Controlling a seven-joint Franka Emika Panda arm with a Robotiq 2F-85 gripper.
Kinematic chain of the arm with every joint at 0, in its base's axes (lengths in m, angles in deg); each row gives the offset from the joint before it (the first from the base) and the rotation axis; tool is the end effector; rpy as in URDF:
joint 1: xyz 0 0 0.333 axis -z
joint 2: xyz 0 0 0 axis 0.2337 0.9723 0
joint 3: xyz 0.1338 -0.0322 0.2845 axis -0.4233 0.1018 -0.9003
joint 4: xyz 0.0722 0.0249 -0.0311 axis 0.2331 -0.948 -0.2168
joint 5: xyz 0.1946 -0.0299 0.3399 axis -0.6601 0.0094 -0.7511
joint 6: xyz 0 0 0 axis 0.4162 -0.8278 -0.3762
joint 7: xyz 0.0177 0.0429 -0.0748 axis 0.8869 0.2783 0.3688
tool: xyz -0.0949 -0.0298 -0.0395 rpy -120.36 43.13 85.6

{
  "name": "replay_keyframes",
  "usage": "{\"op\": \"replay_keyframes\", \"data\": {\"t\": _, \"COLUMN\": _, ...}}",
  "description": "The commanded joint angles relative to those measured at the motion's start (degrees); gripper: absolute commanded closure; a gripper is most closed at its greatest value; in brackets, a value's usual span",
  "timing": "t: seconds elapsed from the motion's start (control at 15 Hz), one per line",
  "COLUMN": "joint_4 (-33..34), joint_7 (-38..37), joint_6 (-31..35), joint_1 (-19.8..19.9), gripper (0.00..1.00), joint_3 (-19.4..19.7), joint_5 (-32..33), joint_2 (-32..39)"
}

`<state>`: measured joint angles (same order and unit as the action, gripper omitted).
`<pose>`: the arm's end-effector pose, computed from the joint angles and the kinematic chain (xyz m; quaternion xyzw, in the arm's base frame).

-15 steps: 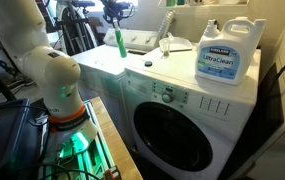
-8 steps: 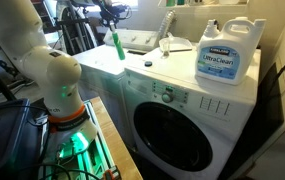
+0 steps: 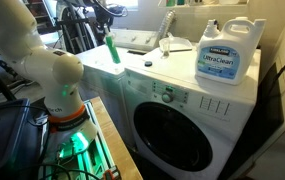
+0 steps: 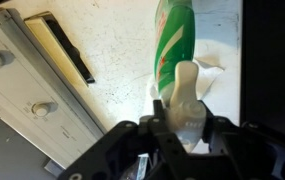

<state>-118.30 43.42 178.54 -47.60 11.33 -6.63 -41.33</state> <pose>0.3026 0.3965 0.4802 -0.6250 -0.7372 -0.2452 0.0759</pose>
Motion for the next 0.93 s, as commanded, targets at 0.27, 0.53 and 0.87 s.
{"op": "replay_keyframes", "data": {"t": 0.27, "joint_4": -2.27, "joint_7": 9.48, "joint_6": -7.49, "joint_1": -3.25, "gripper": 0.88, "joint_3": 4.5, "joint_5": -2.34, "joint_2": -3.83}}
{"op": "replay_keyframes", "data": {"t": 0.53, "joint_4": -1.46, "joint_7": 12.14, "joint_6": -10.26, "joint_1": -3.62, "gripper": 0.4, "joint_3": 5.38, "joint_5": -4.78, "joint_2": -3.45}}
{"op": "replay_keyframes", "data": {"t": 0.87, "joint_4": 0.73, "joint_7": 11.7, "joint_6": -10.38, "joint_1": -2.58, "gripper": 0.1, "joint_3": 6.13, "joint_5": -7.39, "joint_2": -4.94}}
